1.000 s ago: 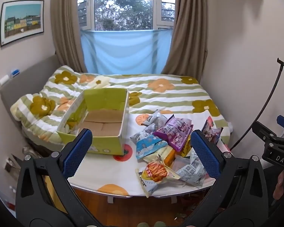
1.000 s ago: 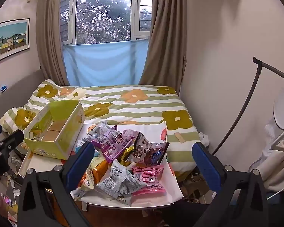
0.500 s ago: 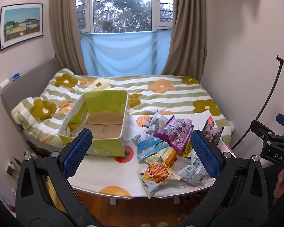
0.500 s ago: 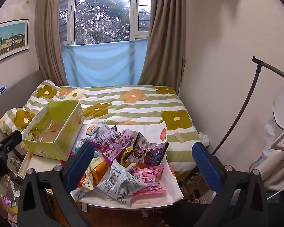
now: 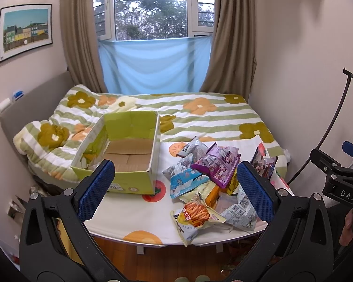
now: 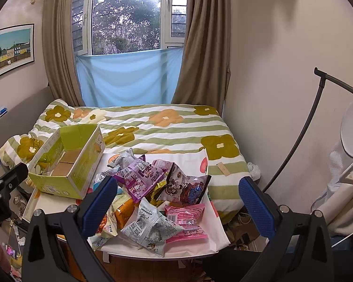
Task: Organize snacks
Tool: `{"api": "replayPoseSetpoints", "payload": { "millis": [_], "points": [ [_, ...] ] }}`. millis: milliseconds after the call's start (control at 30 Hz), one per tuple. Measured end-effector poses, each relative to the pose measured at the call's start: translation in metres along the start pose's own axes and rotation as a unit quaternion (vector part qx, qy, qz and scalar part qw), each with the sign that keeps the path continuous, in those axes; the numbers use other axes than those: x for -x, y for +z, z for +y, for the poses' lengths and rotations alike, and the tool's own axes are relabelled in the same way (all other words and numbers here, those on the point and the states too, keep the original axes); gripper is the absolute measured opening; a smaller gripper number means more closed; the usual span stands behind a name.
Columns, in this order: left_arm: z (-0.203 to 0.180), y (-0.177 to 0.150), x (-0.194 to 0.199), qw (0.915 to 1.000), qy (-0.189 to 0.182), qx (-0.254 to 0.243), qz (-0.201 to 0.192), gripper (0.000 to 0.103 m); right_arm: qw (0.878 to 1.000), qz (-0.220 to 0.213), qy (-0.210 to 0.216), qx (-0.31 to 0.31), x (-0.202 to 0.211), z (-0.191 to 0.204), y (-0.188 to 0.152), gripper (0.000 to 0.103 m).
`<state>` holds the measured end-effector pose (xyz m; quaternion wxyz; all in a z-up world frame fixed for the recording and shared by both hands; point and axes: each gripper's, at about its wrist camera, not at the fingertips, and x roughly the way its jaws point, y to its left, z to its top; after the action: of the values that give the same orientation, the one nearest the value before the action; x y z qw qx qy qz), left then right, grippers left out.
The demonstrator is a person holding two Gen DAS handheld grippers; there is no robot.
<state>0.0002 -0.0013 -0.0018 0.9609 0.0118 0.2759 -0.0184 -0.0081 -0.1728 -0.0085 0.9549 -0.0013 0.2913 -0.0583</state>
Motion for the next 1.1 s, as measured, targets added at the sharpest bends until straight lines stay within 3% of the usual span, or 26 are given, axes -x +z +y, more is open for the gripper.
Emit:
{"api": "replayPoseSetpoints", "payload": {
  "millis": [1100],
  "points": [
    [0.0024,-0.0020,-0.0059,1.0000,-0.002,-0.001,0.003,0.102,1.000,0.001,-0.001,0.000,-0.0016,0.0004,-0.0003,0.103]
  ]
}}
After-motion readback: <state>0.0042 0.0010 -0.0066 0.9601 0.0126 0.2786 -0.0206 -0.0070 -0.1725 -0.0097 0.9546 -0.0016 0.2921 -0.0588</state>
